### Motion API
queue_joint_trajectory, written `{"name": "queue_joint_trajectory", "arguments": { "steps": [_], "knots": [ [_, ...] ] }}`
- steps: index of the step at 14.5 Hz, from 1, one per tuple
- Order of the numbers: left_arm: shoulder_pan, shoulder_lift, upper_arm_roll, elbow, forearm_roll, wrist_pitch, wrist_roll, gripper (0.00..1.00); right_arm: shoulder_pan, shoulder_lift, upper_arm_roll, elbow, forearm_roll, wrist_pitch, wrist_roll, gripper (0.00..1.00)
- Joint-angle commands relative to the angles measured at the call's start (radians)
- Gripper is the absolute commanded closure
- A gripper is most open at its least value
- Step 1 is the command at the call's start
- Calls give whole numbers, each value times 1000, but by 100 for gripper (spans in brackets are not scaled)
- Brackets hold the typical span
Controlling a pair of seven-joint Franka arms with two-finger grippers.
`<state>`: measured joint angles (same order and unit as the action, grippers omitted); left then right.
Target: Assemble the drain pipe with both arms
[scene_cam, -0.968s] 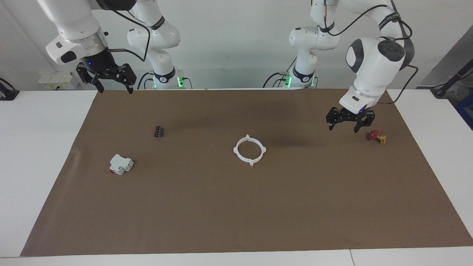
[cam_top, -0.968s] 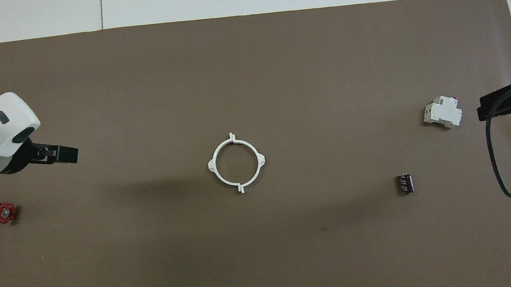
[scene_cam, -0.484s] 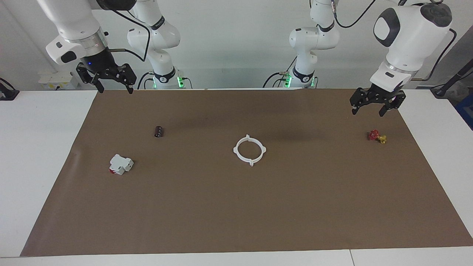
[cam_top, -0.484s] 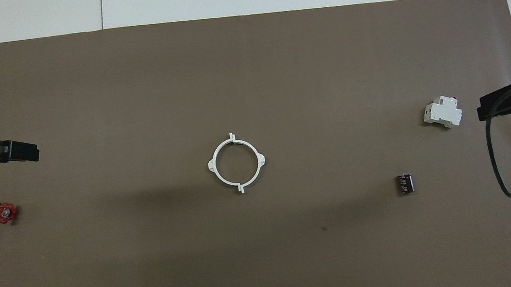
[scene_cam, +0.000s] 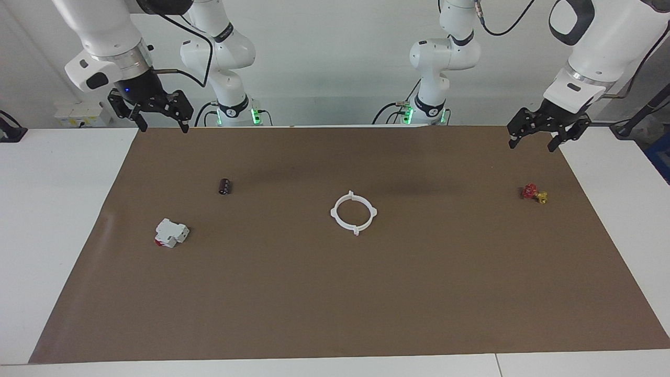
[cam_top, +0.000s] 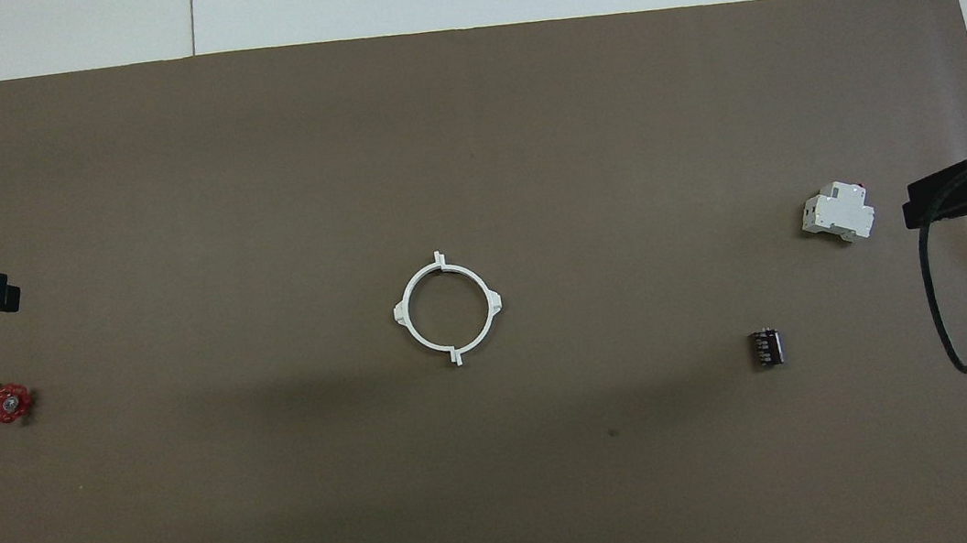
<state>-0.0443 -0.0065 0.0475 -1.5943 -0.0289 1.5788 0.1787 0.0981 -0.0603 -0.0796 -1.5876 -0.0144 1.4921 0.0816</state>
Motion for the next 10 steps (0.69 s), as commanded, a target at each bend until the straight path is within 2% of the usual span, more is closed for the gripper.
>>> {"name": "queue_joint_trajectory", "arguments": {
  "steps": [1, 10],
  "knots": [
    [15, -24, -8, -6, -20, -33, 4, 0, -9, -4, 1, -3, 21, 7, -17, 0],
    [18, -15, -8, 11, -22, -59, -5, 0, -9, -4, 1, -3, 21, 7, -17, 0]
  ]
}}
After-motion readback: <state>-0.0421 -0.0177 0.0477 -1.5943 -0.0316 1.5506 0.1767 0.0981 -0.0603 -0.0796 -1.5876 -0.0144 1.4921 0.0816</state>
